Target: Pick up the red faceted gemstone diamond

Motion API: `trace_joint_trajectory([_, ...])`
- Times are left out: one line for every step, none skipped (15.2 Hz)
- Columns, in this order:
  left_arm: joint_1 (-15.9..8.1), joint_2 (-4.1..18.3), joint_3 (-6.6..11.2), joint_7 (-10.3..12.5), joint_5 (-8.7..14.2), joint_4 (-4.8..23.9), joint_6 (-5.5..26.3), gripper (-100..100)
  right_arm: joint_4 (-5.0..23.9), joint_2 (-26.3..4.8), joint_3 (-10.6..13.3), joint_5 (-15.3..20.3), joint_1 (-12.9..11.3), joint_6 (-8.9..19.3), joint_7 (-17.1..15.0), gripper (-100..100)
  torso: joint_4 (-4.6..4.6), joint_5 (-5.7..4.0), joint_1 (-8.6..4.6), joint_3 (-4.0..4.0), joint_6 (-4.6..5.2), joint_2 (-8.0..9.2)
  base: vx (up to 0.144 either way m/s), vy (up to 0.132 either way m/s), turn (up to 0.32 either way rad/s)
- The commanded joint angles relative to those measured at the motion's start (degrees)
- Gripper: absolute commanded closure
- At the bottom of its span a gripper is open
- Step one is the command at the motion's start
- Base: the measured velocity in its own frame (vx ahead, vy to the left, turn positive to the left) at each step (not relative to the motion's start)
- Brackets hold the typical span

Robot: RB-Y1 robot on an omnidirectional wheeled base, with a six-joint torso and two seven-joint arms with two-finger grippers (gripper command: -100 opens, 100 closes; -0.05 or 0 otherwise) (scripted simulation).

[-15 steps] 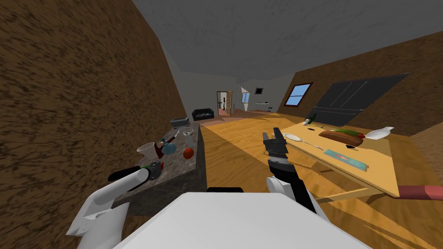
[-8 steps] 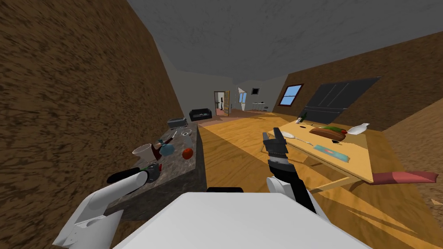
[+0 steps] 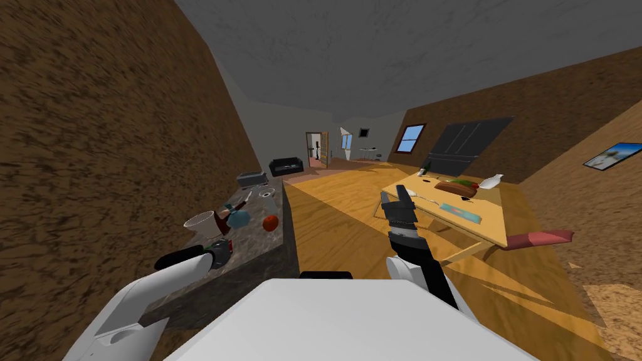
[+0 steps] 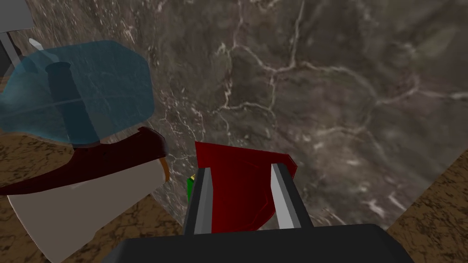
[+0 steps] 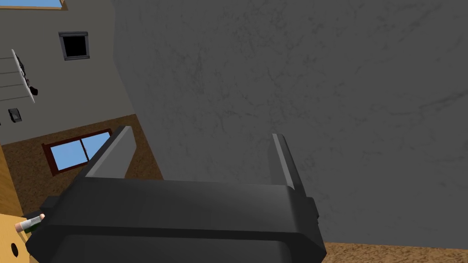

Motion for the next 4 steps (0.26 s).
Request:
trace_joint_trajectory([2.37,0.73,-1.56,2.86,-0.46,-1.9,-0.38,100,0.0,0.0,0.0,0.0,0.0,0.0,0.0,0,0.0,0.0,0.0,0.0,0.0,0.0,-0.037,0.023,-0.106])
trace_joint_trajectory([2.37,0.73,-1.56,3.87,-0.46,-1.9,-0.38,100,0.0,0.0,0.0,0.0,0.0,0.0,0.0,0,0.0,0.0,-0.01,0.01,0.01,0.02,-0.039,0.033,-0.121])
trace_joint_trajectory([2.37,0.73,-1.56,4.17,-0.46,-1.9,-0.38,100,0.0,0.0,0.0,0.0,0.0,0.0,0.0,0,0.01,-0.01,0.0,0.01,0.03,0.01,-0.026,0.028,-0.055])
trace_joint_trajectory([2.08,0.64,-1.34,3.15,-0.34,-1.58,-0.37,100,0.0,0.0,0.0,0.0,0.0,0.0,0.0,0,0.01,-0.01,0.0,0.0,0.01,-0.01,-0.013,0.013,-0.013])
